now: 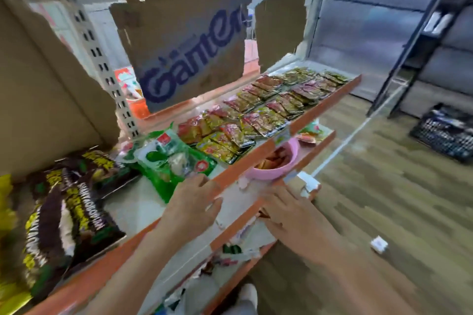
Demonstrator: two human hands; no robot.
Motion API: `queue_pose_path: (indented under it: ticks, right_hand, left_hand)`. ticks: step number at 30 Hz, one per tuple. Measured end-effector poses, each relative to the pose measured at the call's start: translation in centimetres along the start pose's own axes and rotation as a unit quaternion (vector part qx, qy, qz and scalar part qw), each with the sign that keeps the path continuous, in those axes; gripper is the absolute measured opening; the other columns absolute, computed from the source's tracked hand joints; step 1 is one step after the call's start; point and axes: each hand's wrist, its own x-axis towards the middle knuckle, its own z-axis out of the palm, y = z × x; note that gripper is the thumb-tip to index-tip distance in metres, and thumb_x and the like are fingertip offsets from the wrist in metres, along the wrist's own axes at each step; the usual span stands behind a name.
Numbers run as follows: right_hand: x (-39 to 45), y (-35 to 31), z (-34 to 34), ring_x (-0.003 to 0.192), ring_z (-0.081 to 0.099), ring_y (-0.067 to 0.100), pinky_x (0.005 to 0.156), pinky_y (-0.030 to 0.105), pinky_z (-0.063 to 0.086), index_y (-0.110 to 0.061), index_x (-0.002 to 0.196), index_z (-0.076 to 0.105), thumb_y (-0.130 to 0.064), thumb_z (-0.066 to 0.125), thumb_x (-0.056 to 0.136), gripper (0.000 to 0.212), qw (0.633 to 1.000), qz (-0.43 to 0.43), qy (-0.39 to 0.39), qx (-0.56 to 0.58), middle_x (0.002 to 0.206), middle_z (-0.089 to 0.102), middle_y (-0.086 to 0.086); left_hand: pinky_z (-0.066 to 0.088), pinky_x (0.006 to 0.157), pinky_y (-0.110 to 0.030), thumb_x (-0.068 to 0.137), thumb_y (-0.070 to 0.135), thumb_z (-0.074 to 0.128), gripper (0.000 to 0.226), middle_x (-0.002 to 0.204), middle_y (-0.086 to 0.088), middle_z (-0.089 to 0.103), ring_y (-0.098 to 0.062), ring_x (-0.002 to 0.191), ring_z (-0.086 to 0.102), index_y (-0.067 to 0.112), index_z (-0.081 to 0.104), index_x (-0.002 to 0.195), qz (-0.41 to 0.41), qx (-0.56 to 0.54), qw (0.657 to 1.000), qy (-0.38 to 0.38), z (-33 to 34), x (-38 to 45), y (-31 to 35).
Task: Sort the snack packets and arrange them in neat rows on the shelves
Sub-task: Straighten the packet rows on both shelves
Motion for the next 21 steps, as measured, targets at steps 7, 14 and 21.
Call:
queue_pose_path:
  ticks: [7,14,21]
  right_hand:
    - [4.5,8.8,-2.5,0.092,0.064,0.027,0.071,0.038,0.057,-0.018,0.106,0.059,-0.039,0.042,0.078,0.039,0.998,0.045,0.018,0.039,0.106,0.061,0.004]
    - [14.8,14.0,-7.2,0.12,0.05,0.026,0.095,0.034,0.044,-0.016,0.132,0.05,-0.046,0.031,0.089,0.056,1.0,-0.007,-0.021,-0.02,0.132,0.051,0.004]
    - [22.0,15.2,-4.7,0.139,0.018,0.014,0.112,0.035,0.024,-0.026,0.145,0.027,-0.049,0.03,0.097,0.053,0.983,-0.13,-0.126,-0.031,0.15,0.021,-0.01]
  left_hand:
    - [0.046,0.079,-0.034,0.081,0.032,0.059,0.032,0.101,-0.006,0.058,-0.025,0.093,0.057,0.014,0.066,0.107,0.007,-0.043,0.999,0.024,4.0,10.8,1.7]
    - [0.037,0.099,-0.046,0.078,0.047,0.042,0.053,0.125,-0.013,0.05,-0.034,0.118,0.045,0.018,0.059,0.119,-0.14,-0.04,0.989,0.022,5.7,18.9,-0.9]
    - [0.033,0.105,-0.051,0.086,0.035,0.037,0.041,0.123,-0.017,0.055,-0.038,0.121,0.048,0.014,0.065,0.108,-0.25,0.056,0.964,0.07,5.9,18.0,-3.6]
